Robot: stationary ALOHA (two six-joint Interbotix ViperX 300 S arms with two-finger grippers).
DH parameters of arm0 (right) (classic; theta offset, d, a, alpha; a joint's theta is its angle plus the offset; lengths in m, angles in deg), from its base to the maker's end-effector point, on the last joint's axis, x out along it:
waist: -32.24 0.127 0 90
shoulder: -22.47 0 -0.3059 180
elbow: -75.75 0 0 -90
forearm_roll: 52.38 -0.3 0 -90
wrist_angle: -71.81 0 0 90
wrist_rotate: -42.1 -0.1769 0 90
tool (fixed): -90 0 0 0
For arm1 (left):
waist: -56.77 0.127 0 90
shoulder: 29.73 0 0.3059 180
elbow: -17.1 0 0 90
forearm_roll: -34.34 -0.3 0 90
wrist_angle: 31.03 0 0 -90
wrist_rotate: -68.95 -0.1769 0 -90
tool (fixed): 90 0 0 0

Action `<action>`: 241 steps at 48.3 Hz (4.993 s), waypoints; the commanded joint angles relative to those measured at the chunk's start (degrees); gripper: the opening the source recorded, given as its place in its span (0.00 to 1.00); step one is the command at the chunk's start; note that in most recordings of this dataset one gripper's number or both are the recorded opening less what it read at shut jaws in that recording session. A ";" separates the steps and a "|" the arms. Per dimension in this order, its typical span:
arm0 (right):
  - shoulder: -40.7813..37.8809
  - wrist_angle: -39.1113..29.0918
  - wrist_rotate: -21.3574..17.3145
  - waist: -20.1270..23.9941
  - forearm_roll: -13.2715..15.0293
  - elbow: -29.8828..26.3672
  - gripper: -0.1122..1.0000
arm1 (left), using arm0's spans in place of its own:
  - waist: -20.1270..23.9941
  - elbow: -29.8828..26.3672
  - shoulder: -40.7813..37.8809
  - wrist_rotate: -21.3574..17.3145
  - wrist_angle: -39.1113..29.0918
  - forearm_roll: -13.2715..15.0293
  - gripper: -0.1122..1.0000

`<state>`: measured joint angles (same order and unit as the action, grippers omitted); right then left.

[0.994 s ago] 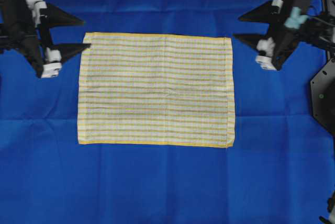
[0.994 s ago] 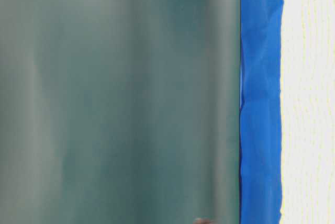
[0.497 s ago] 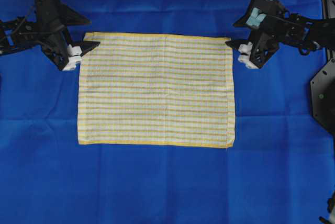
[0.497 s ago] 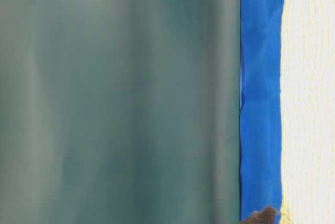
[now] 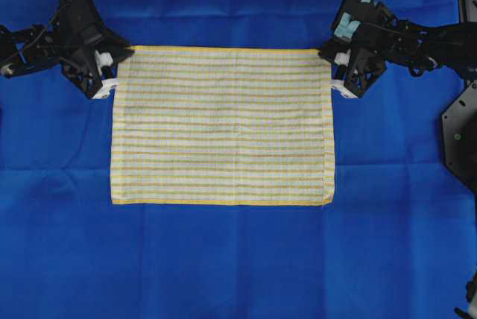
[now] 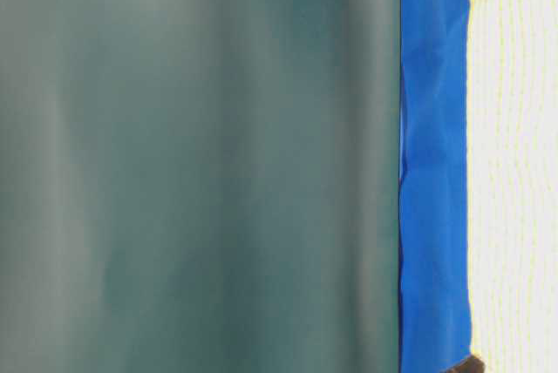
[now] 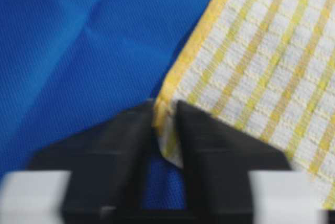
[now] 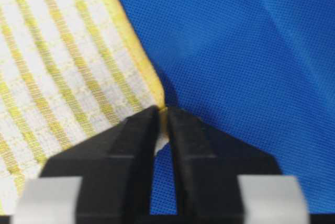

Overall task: Fold the yellow towel.
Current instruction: 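Move both grippers to the far corners of the yellow checked towel, then grasp the far corners and fold them toward the near edge, then release the folded edge and open both grippers, then grasp both short ends of the folded towel strip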

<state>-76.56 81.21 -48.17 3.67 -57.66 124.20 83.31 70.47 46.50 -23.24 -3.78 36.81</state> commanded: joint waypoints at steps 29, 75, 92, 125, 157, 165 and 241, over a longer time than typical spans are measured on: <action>6.94 -1.85 0.18 0.09 -0.09 -0.88 0.14 | 0.26 -1.14 8.17 -1.93 -6.24 0.18 0.12; 17.14 -5.63 -2.81 7.03 -3.52 3.78 0.14 | -10.55 2.20 19.51 3.25 -12.22 0.26 0.12; 21.53 -5.63 -10.55 21.71 -5.62 6.86 0.14 | -25.84 4.92 22.41 10.55 -11.95 0.26 0.12; 19.78 -5.27 -17.31 36.83 -5.71 6.06 0.14 | -39.99 3.96 22.50 16.61 -11.78 0.44 0.12; 13.62 -5.63 -17.31 40.17 -5.71 3.08 0.14 | -39.99 1.49 15.73 16.61 -13.62 0.44 0.13; 12.48 -6.15 -17.31 41.40 -5.71 2.37 0.27 | -39.90 1.58 15.91 16.52 -13.62 0.44 0.22; 5.01 -13.18 -16.17 22.76 1.23 0.00 0.69 | -21.88 -3.78 4.31 6.68 -22.06 0.53 0.54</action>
<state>-71.72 68.20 -64.52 26.44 -56.69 124.90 61.61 66.87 51.33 -16.39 -25.14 37.16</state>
